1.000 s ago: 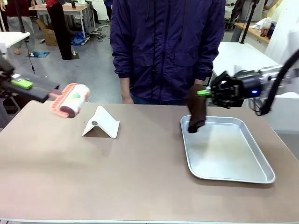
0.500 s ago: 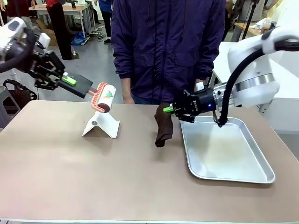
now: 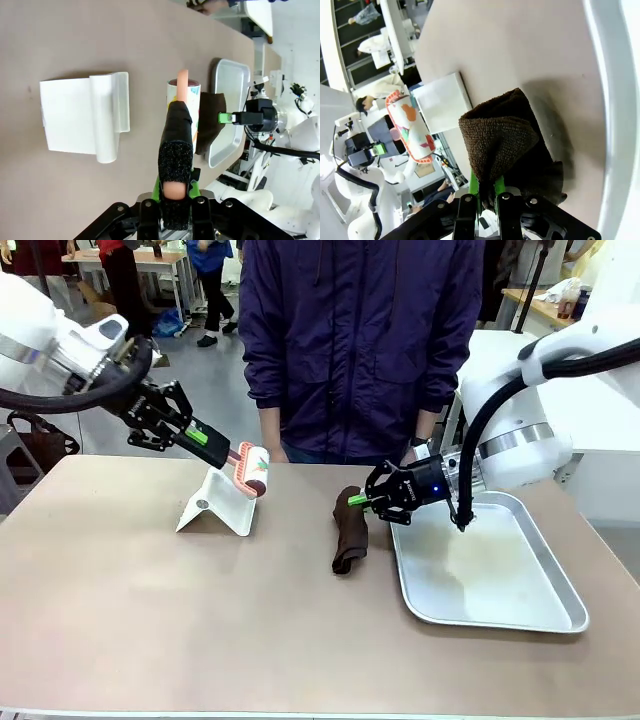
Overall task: Clean the surface of the table.
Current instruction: Return the Lint Roller and towel to their original positions.
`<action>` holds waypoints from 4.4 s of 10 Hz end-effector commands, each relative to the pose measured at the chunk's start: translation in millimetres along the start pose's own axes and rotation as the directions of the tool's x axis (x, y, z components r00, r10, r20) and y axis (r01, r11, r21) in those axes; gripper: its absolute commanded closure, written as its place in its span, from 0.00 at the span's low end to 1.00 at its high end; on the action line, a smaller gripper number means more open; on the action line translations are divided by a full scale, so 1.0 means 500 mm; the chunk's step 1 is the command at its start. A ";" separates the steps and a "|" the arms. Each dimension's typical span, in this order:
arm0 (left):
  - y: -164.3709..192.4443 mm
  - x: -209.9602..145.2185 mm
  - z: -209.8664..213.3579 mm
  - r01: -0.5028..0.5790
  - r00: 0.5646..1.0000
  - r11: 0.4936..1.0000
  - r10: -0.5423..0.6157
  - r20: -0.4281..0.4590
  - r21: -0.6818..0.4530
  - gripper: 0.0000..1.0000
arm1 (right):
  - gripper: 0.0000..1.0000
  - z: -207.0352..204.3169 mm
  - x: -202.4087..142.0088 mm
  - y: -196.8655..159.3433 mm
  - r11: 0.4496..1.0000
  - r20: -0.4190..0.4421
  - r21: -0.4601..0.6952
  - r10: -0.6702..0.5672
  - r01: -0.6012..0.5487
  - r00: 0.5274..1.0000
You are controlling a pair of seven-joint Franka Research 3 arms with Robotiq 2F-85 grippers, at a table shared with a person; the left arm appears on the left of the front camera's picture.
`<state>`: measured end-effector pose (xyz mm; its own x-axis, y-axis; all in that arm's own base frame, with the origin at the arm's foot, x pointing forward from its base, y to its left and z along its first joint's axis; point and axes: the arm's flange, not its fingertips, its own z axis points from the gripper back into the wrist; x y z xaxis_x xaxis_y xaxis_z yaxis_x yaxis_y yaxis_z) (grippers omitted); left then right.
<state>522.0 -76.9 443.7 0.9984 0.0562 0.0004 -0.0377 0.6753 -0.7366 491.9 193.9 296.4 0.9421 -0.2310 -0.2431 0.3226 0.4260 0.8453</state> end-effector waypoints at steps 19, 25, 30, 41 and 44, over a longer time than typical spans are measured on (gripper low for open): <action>0.008 0.037 -0.055 -0.074 0.997 0.972 0.074 0.007 0.224 0.79 | 0.87 -0.065 0.017 -0.032 0.996 0.028 -0.091 -0.008 0.011 1.000; 0.007 0.040 -0.070 -0.022 0.999 0.958 0.028 -0.018 0.287 0.79 | 0.87 -0.067 0.016 -0.035 0.997 -0.032 -0.079 -0.012 0.009 0.999; 0.003 0.045 -0.082 -0.031 0.999 0.950 0.041 -0.027 0.310 0.26 | 0.53 -0.065 0.016 -0.036 0.997 -0.058 -0.072 -0.005 0.001 0.998; -0.012 0.003 -0.037 0.006 1.000 0.972 -0.008 0.006 0.234 0.00 | 0.00 -0.055 -0.024 0.013 0.984 -0.101 -0.157 0.068 -0.083 0.993; -0.010 -0.038 -0.003 0.049 0.999 0.985 -0.049 -0.001 0.165 0.00 | 0.00 -0.042 -0.047 0.080 0.944 -0.040 -0.303 0.124 -0.130 0.992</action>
<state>518.8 -93.0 445.9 0.9986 0.0490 0.0210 -0.0281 0.8180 -0.5745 489.8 229.7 311.1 0.9807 -0.1091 -0.1623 0.1944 0.6342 0.7483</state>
